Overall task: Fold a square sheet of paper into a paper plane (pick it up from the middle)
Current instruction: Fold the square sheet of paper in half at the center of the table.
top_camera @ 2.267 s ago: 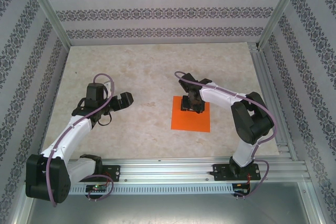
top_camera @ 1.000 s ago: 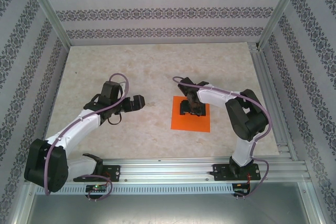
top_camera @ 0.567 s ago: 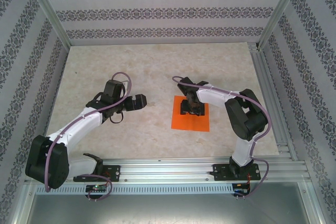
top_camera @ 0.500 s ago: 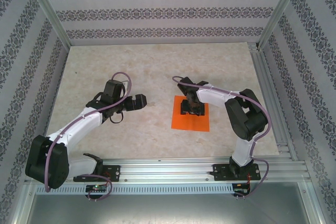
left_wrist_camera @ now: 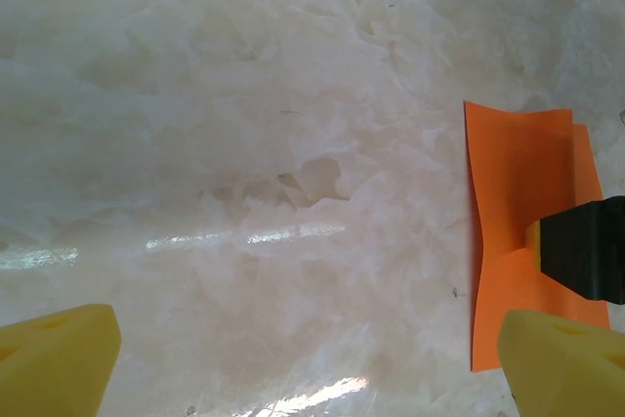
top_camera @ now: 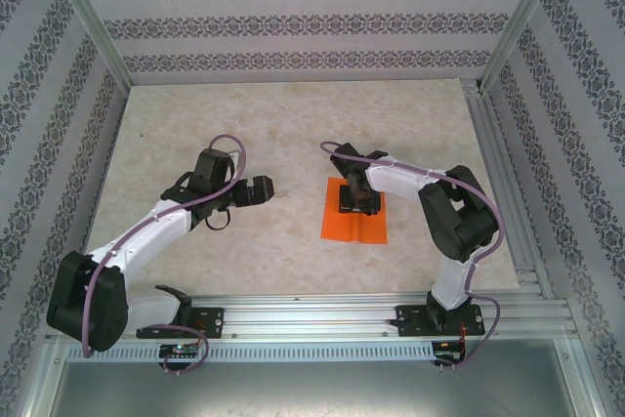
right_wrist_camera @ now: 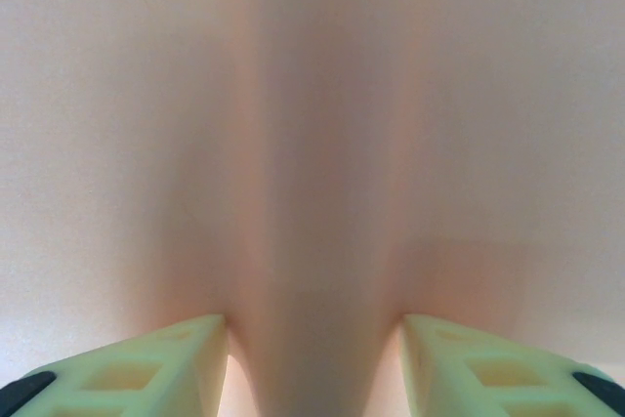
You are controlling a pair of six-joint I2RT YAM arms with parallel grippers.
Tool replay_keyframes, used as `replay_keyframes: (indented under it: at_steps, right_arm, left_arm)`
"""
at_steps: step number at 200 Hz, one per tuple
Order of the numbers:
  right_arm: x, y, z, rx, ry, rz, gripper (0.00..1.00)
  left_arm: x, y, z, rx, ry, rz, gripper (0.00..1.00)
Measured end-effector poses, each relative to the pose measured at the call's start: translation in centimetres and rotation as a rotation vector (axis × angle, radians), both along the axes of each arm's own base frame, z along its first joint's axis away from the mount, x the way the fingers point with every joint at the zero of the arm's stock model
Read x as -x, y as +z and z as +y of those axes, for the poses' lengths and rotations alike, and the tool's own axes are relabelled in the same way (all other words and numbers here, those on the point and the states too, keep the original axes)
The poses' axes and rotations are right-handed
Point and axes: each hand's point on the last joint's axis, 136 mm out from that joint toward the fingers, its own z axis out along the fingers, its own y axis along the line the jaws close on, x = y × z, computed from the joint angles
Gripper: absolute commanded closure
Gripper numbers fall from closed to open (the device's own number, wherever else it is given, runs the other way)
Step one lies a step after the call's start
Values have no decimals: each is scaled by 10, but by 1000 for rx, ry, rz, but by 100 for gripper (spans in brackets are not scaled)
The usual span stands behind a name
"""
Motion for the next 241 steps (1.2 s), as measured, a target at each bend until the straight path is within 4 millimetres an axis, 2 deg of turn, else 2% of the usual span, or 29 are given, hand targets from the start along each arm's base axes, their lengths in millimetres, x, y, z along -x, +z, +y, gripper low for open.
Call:
replay_keyframes:
  at_steps: [32,87,117,158,241]
  right_arm:
    - [0,1,0,-1,0,-2,57]
    - [1,7,0,-5,2,-8,56]
    - [1,24,4,-25,11,-36,56]
    - [-5,60,23,-127,34,-117,57]
    - [-9,103,77,-424,85,-180,55]
  left_arm:
    - [0,0,-1,-2,-2,-1,0]
    - [1,2,-2,-7,-6,-1,0]
    - [2,0,-1,-16,-2,8,0]
    - [2,1,0,-18,1,6,0]
    - [1,2,1,-17,13,5,0]
